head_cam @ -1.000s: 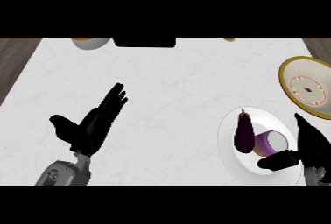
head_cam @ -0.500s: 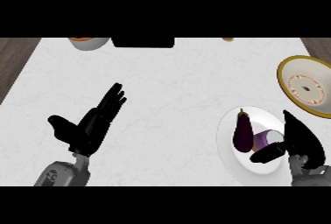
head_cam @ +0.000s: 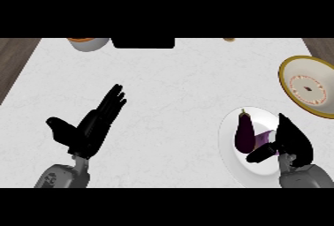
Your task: Pick the can from the plate and place it in the bowl
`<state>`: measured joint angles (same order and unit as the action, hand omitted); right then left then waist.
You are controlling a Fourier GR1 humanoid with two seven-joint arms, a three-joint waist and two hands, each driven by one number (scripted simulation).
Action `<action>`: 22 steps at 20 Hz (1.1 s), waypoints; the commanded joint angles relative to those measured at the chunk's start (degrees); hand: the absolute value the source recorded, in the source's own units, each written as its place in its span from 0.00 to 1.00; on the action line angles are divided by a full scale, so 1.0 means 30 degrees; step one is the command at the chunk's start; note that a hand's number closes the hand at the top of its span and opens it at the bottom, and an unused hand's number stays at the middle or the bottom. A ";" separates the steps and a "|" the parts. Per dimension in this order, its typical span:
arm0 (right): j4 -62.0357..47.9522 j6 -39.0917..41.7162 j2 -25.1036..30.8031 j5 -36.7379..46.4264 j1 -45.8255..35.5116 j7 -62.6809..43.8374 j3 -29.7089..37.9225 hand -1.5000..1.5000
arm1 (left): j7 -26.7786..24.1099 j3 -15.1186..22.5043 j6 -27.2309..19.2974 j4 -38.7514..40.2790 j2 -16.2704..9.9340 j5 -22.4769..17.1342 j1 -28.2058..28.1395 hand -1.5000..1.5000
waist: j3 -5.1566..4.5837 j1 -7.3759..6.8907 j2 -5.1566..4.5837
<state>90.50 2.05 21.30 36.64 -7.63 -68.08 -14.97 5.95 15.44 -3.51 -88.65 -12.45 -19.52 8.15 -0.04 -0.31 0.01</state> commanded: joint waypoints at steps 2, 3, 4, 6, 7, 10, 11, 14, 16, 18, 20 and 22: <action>0.0354 0.0747 -0.0642 0.0763 0.0109 -0.3225 0.0619 0.00 | 0.0958 0.0042 -0.0417 -0.1610 0.0142 0.0087 -0.0844 0.50 | 0.0006 0.0062 0.0047; 0.0565 0.1063 -0.0451 0.0747 0.0066 -0.3303 0.1007 0.00 | 0.0695 0.0174 -0.0325 -0.0993 0.0303 0.0349 -0.0618 0.50 | 0.0001 0.0130 0.0035; -0.0625 0.0437 -0.1360 0.1490 -0.0483 -0.3240 0.0620 0.00 | -0.0061 -0.0198 -0.0138 -0.0135 0.0243 0.0638 -0.0154 0.50 | 0.0001 0.0073 -0.0011; -0.1625 -0.0202 -0.1234 0.1634 0.0074 -0.1357 0.1339 0.00 | -0.0143 0.0135 0.0094 -0.0657 0.0395 0.0771 -0.0885 0.50 | 0.0010 0.0060 -0.0004; -0.1131 0.0437 -0.1523 0.1583 -0.0443 -0.2316 0.1527 0.00 | -0.0232 -0.0085 0.0669 -0.0356 0.0187 0.0360 -0.1196 0.50 | 0.0003 0.0058 0.0000; -0.2674 -0.0323 -0.1313 0.1481 0.0280 0.0052 0.2736 0.00 | 0.0415 -0.0455 0.0391 -0.0761 0.0332 0.0354 -0.0506 0.50 | 0.0015 0.0093 -0.0012; -0.3023 -0.0541 -0.2259 0.2274 -0.0449 -0.0384 0.2263 0.00 | 0.1299 -0.0357 -0.0120 -0.1361 0.0452 0.0719 -0.0480 0.50 | 0.0015 0.0037 -0.0003; -0.2259 -0.0480 -0.2582 0.3135 0.0513 -0.0287 0.2139 0.00 | -0.0245 0.0150 -0.0017 -0.0182 0.1479 0.1380 -0.1100 0.50 | 0.0009 0.0099 0.0002; -0.4274 -0.0894 -0.2479 0.2855 -0.1119 0.1532 0.3463 1.00 | 0.0742 -0.0140 -0.0226 0.0309 0.1839 0.1490 0.0445 0.50 | 0.0016 0.0074 -0.0024; -0.2132 -0.0510 -0.2743 0.3623 0.0779 0.2342 0.2797 1.00 | -0.0579 -0.1494 0.1913 0.0401 0.1019 0.0937 -0.1057 0.50 | 0.0009 0.0109 0.0003; -0.2656 -0.0935 -0.3323 0.4920 0.0878 0.1924 0.1991 1.00 | -0.0361 -0.0799 0.0791 0.1164 0.1983 0.2185 0.0170 0.50 | 0.0010 0.0140 -0.0003; -0.3234 -0.0539 -0.3535 0.4830 -0.0214 0.2447 0.2849 1.00 | -0.0291 -0.1876 0.1708 0.1001 0.1751 0.1485 -0.0209 0.50 | 0.0010 0.0102 -0.0004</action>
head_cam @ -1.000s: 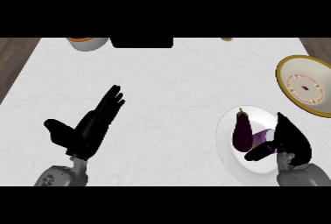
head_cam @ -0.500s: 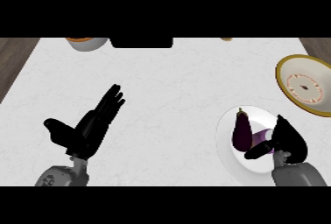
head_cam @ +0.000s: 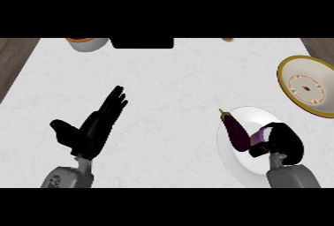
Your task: Pick the can from the plate and place it in the bowl
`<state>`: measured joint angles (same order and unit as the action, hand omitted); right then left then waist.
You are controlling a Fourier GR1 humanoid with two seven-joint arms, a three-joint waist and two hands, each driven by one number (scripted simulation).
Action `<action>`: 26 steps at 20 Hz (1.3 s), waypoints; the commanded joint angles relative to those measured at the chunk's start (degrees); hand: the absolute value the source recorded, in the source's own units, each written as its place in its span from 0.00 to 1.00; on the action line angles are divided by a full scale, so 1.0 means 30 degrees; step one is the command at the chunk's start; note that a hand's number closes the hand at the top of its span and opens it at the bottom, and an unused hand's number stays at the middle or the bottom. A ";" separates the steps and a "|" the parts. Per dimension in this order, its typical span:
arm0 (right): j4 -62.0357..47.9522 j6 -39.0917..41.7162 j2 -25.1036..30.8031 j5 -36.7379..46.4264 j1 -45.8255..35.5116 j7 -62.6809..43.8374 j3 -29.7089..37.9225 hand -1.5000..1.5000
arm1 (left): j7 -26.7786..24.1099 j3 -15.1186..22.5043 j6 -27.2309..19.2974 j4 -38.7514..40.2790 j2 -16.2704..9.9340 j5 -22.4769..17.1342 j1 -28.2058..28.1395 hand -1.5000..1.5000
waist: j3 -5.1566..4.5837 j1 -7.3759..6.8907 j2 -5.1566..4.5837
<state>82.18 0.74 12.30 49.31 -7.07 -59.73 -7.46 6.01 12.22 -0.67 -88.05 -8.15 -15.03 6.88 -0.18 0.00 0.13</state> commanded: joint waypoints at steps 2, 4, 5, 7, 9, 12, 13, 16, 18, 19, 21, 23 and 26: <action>-0.0806 -0.0940 -0.0684 0.1253 0.0613 0.0412 -0.0085 1.00 | 0.1766 0.0283 -0.0531 -0.1478 0.0760 0.0710 0.0085 0.50 | 0.0062 -0.0009 -0.0031; -0.1374 0.0250 -0.1027 0.1246 -0.1800 -0.0525 0.0395 1.00 | 0.0917 -0.0862 0.1021 -0.0422 -0.0129 0.0107 0.0078 0.50 | 0.0059 -0.0062 -0.0048; -0.2066 0.0063 -0.0044 0.0811 -0.0994 0.1407 0.1276 1.00 | 0.0771 -0.0794 0.0945 -0.0638 0.0294 0.0279 -0.0221 0.50 | 0.0060 -0.0035 -0.0045; -0.0461 0.0312 -0.0904 0.1999 -0.0454 -0.0268 0.0129 1.00 | 0.2293 -0.1078 0.0640 -0.1467 0.0239 0.0273 0.0341 0.50 | 0.0059 -0.0011 -0.0033; -0.1516 0.0795 0.0521 0.0996 -0.0146 0.3760 -0.0350 1.00 | 0.0784 -0.0874 0.0875 -0.0897 0.0149 0.0425 -0.0431 0.50 | 0.0064 -0.0072 -0.0041; -0.1190 0.2410 0.2584 0.0635 0.0604 0.9814 -0.3137 1.00 | 0.0602 -0.0805 0.1082 -0.0746 0.0109 0.0309 -0.0248 0.50 | 0.0109 -0.0412 -0.0096; -0.0631 0.2765 0.3187 0.0707 0.0873 1.1525 -0.4093 1.00 | 0.0834 -0.0624 0.1024 -0.0572 0.0284 0.0331 -0.0062 0.50 | 0.0119 -0.0284 -0.0078; -0.0314 0.2274 0.5207 0.0854 0.1806 1.5952 -0.5263 1.00 | 0.1036 -0.0869 0.0718 -0.0645 0.0296 0.0373 0.0334 0.50 | 0.0145 -0.0090 -0.0085; 0.0261 0.1489 0.7189 0.1051 0.1993 1.8075 -0.4666 1.00 | 0.1204 -0.1106 0.0853 -0.0691 0.0144 0.0117 0.0128 0.50 | 0.0088 0.0071 -0.0011; 0.0398 0.0330 0.8108 0.0924 0.2932 1.9506 -0.4146 1.00 | 0.1203 -0.1027 0.0374 -0.0918 0.0401 0.0385 0.0072 0.50 | 0.0094 0.0247 0.0022; -0.0037 -0.1317 0.8586 0.0857 0.3334 2.0806 -0.2994 1.00 | 0.0656 -0.0704 0.0804 -0.0618 0.0416 0.0616 -0.0654 0.50 | 0.0073 0.0134 -0.0019; 0.2508 -0.0425 0.9437 -0.0333 0.3878 2.0762 -0.1603 1.00 | 0.0702 -0.0780 0.0555 -0.0340 0.0801 0.0761 -0.0046 0.50 | 0.0053 0.0236 -0.0002; 0.4986 -0.1008 0.9773 -0.1873 0.5992 2.1474 -0.0278 1.00 | 0.1028 -0.1073 0.0733 -0.1425 0.0301 0.0548 -0.0939 0.50 | 0.0047 0.0324 0.0053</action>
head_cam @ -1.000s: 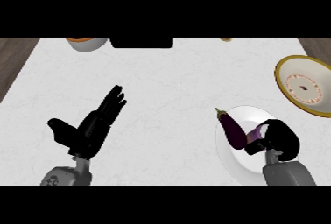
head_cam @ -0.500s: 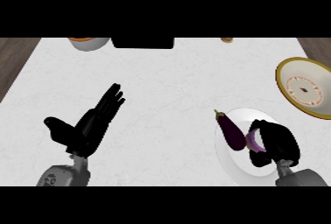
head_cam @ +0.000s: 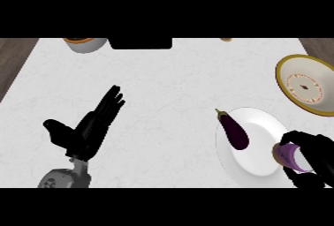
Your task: Pick the can from the plate and place it in the bowl
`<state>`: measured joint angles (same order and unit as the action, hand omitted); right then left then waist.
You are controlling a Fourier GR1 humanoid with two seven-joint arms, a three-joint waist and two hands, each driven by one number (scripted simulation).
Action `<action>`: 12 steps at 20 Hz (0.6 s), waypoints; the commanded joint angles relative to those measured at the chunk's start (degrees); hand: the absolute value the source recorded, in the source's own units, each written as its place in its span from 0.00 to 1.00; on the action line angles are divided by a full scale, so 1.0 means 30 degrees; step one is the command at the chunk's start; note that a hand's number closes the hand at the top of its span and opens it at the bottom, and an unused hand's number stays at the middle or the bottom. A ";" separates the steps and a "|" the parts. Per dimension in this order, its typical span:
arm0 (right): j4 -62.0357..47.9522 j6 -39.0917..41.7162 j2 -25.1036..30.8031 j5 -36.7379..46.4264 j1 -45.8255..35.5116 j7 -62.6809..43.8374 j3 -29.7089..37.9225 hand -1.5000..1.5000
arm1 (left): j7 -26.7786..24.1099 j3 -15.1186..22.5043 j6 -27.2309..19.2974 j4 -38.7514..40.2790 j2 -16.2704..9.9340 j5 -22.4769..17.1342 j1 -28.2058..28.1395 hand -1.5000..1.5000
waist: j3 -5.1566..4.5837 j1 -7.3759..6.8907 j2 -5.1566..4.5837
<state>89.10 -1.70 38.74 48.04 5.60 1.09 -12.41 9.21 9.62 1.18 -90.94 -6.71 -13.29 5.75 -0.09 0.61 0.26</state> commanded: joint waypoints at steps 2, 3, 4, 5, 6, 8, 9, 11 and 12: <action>0.4456 -0.0076 0.1790 -0.2611 0.3028 0.1974 0.2559 1.00 | 0.0425 -0.0584 -0.0328 0.0154 0.0098 -0.0062 0.0545 0.50 | 0.0012 0.0338 0.0011; 0.5826 -0.0594 0.1108 -0.2153 0.3604 0.1056 0.2385 1.00 | -0.0508 -0.0354 -0.0135 0.0945 0.0218 0.0387 0.0546 0.50 | 0.0005 0.0408 0.0009; 0.6566 0.0383 0.1855 -0.3249 0.3095 0.0965 0.3602 1.00 | -0.0343 -0.0157 0.0047 0.0329 0.0311 0.0068 -0.0049 0.50 | 0.0002 0.0301 0.0022; 0.6735 0.0146 0.2012 -0.3938 0.3339 0.1384 0.4588 1.00 | -0.0840 -0.0135 -0.0105 0.0743 0.0412 0.0411 -0.0149 0.50 | 0.0006 0.0338 0.0015; 0.7596 0.0433 0.2198 -0.4358 0.3129 0.0941 0.5316 1.00 | -0.0804 -0.0351 0.0485 0.0786 -0.0068 0.0116 -0.0260 0.50 | -0.0001 0.0344 0.0026; 0.7842 0.0727 0.2622 -0.5636 0.3423 0.1420 0.7290 1.00 | -0.0052 -0.0219 -0.0044 0.0031 0.0066 0.0382 -0.0027 0.50 | 0.0016 0.0243 0.0017; 0.8698 0.0987 0.2219 -0.5227 0.3810 0.0690 0.7336 1.00 | -0.0217 0.0193 -0.0303 0.0240 0.0736 0.0612 0.0139 0.50 | 0.0016 0.0164 -0.0012; 0.9540 0.1803 0.2691 -0.6753 0.4096 0.0689 0.9288 1.00 | 0.0176 -0.0151 -0.0581 0.1180 0.0860 0.0667 0.1140 0.50 | 0.0014 0.0328 -0.0009; 0.9760 0.2548 0.2870 -0.7575 0.4219 0.0829 1.0241 1.00 | -0.0118 -0.0244 0.0470 -0.0199 0.0112 0.0049 -0.0576 0.50 | 0.0016 0.0123 0.0009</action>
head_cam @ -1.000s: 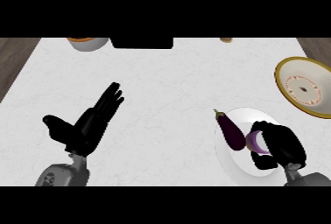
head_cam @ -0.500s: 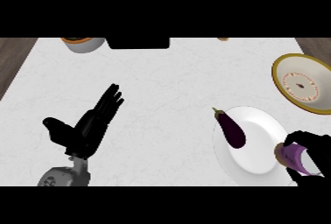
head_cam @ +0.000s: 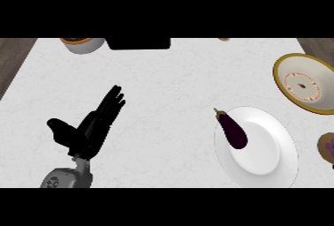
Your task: Pick the can from the plate and place it in the bowl
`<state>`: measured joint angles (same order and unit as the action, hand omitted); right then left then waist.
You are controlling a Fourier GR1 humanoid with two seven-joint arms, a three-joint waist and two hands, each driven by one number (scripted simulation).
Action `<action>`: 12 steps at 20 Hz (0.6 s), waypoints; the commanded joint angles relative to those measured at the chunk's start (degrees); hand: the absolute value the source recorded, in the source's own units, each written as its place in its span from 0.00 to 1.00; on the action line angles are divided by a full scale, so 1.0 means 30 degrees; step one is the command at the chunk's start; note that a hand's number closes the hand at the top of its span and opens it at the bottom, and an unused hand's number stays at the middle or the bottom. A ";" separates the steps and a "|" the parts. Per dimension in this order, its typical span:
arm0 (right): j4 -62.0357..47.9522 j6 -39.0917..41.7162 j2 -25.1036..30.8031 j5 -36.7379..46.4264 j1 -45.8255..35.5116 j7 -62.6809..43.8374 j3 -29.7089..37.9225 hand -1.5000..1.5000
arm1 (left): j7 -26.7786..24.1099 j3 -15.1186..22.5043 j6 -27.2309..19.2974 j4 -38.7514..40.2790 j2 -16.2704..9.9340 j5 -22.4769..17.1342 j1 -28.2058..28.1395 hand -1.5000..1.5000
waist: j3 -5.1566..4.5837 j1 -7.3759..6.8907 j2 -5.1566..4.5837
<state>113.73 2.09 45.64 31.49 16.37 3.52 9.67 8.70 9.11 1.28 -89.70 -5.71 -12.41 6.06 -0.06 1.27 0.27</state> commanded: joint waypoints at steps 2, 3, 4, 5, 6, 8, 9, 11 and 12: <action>0.1885 0.1743 -0.0201 -0.1742 0.0109 -0.0535 0.3181 1.00 | -0.0869 -0.0591 0.1000 0.0721 -0.0332 -0.0186 0.0032 0.50 | 0.0007 -0.0202 -0.0054; 0.1040 0.2340 -0.0071 -0.2436 -0.1072 -0.0806 0.3495 1.00 | 0.0126 0.0076 0.0402 -0.0944 -0.0206 0.0244 -0.0732 0.50 | 0.0013 -0.0365 -0.0052; 0.0250 0.2879 0.0285 -0.2619 -0.1600 -0.0373 0.3831 1.00 | -0.1466 -0.0869 0.1579 0.1031 -0.0623 -0.0334 -0.0633 0.50 | 0.0009 -0.0361 -0.0086; -0.1504 0.2378 0.0096 -0.2610 -0.2417 0.0653 0.4148 1.00 | -0.0425 -0.0598 0.1070 0.0810 -0.0210 -0.0126 0.0503 0.50 | 0.0018 -0.0390 -0.0098; -0.0849 0.3059 0.0086 -0.2328 -0.3612 -0.1347 0.3388 1.00 | 0.0884 -0.0228 0.0453 -0.0569 0.0149 -0.0151 0.0390 0.50 | 0.0016 -0.0498 -0.0093; -0.2330 0.2915 -0.0244 -0.2301 -0.4328 -0.0412 0.3823 1.00 | 0.0219 -0.0365 0.0958 0.0106 0.0199 -0.0246 0.0169 0.50 | 0.0018 -0.0467 -0.0100; -0.1827 0.3271 -0.0439 -0.2540 -0.4304 -0.0724 0.4185 1.00 | 0.0670 -0.0745 0.0610 -0.0218 0.0179 -0.0269 0.0658 0.50 | 0.0018 -0.0420 -0.0087; -0.3831 0.2752 -0.0182 -0.1069 -0.7245 -0.2251 0.2103 1.00 | 0.0772 0.0142 0.0569 -0.0887 0.0434 0.0179 -0.0018 0.50 | 0.0017 -0.0775 -0.0135; -0.5983 0.2333 -0.0178 -0.0762 -0.7191 -0.0135 0.2671 1.00 | -0.0111 0.0019 0.0653 -0.0308 0.0334 0.0611 -0.0338 0.50 | 0.0023 -0.0676 -0.0135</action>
<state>104.82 9.89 45.18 26.39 1.70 1.56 19.08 9.21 8.23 3.33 -90.06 -5.20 -12.15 6.43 -0.02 -0.30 -0.03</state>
